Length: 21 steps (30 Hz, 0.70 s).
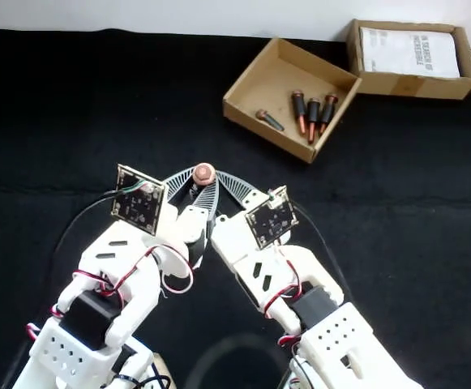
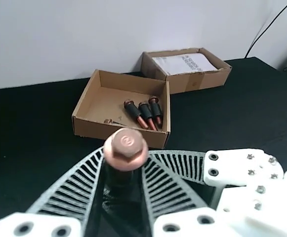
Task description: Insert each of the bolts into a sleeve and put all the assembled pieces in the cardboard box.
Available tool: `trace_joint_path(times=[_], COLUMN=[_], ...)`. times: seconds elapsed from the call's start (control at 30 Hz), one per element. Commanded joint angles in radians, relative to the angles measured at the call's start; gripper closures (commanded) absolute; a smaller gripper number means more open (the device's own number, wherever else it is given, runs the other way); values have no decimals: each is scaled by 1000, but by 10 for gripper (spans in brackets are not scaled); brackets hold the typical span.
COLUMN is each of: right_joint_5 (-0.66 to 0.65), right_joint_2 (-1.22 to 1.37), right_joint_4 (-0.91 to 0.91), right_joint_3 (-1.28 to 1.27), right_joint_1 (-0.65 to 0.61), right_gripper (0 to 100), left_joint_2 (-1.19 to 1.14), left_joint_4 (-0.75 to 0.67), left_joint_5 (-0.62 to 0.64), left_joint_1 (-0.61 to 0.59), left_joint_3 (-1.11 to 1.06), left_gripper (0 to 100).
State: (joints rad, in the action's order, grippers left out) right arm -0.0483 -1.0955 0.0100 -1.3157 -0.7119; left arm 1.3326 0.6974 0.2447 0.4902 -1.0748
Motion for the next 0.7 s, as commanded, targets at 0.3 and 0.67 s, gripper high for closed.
trace_joint_path(times=[0.3, 0.67], right_joint_5=[6, 6], right_joint_2=[-15, -7], right_joint_4=[116, 114], right_joint_3=[145, 151], right_joint_1=[18, 99], right_gripper=[992, 992], left_joint_2=[-42, -41], left_joint_4=[8, 222], left_joint_5=[5, 9], left_joint_1=[-142, -216], left_joint_3=[61, 372], left_gripper=[709, 709])
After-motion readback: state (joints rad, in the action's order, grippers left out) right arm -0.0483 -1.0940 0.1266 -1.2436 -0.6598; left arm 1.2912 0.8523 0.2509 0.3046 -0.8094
